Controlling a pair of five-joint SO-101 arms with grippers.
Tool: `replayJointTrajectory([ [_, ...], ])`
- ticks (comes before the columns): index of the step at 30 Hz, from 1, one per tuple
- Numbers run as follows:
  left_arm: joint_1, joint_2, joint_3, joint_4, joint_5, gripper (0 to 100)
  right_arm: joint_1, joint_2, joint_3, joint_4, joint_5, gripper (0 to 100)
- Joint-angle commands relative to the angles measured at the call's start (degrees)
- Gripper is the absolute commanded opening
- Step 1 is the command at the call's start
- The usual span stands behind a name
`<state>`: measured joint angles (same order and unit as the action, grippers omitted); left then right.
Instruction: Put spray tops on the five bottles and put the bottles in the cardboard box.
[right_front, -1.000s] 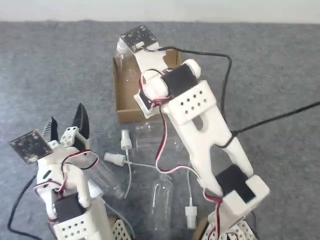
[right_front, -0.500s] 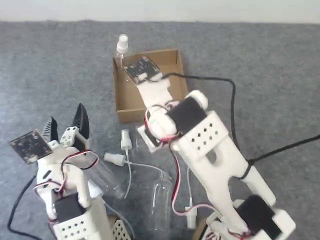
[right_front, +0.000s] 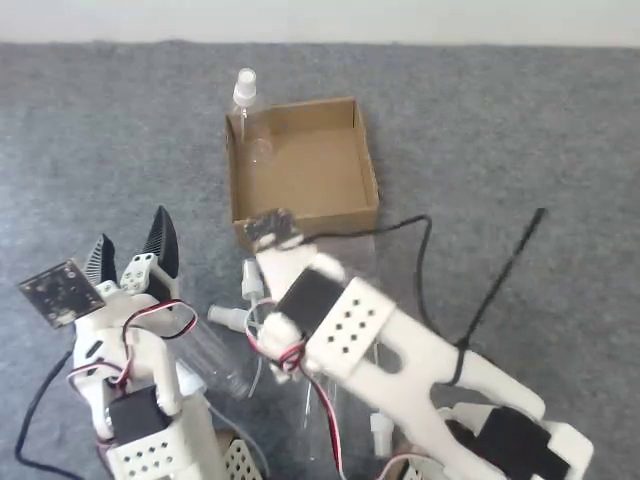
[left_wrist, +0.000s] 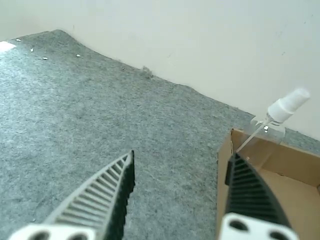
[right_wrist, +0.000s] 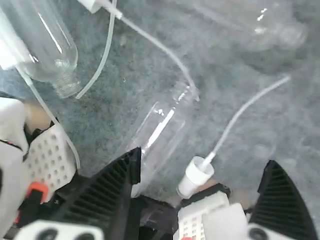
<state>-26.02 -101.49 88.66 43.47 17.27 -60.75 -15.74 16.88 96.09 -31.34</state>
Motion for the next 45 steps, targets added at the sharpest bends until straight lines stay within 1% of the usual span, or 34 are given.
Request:
replayJointTrajectory([
  [1,-0.44,-0.7,-1.1,-2.64,0.0,27,-2.42,-3.56,5.1,-6.99,-0.97,33.6],
  [6,-0.44,-0.7,-0.66,-3.25,0.0,27,-2.33,-3.56,9.58,-12.62,-1.14,33.6],
  [10,-0.44,-0.7,-0.66,-3.25,0.0,27,-2.33,-3.47,12.57,-17.01,-5.71,33.6],
  [13,-0.44,-0.7,-0.66,-3.25,0.0,27,-2.33,-3.3,14.77,-19.21,-7.82,33.6],
  [20,-0.44,-0.7,-0.66,-3.25,0.0,27,-2.33,-2.95,17.93,-20.7,-7.91,33.4],
  [28,-0.44,-0.7,-0.66,-3.25,0.0,27,-2.42,-2.95,28.66,-32.84,-7.82,33.3],
  [33,-0.44,-0.7,-0.66,-3.25,0.0,27,-2.33,-2.95,30.42,-34.07,-7.82,33.2],
  [35,-0.44,-0.7,-0.66,-3.25,0.0,27,-2.33,-2.95,30.51,-34.07,-7.91,30.9],
  [41,-0.44,-0.7,-0.66,-3.25,0.0,27,-2.33,-3.21,30.42,-34.59,-7.91,13.6],
  [43,-0.44,-0.7,-0.57,-3.69,0.0,27,-2.24,-3.56,30.42,-34.59,-7.91,10.2],
  [45,-0.44,-0.7,-0.48,-3.96,0.0,27,-2.15,-3.56,30.24,-34.51,-7.74,9.3],
])
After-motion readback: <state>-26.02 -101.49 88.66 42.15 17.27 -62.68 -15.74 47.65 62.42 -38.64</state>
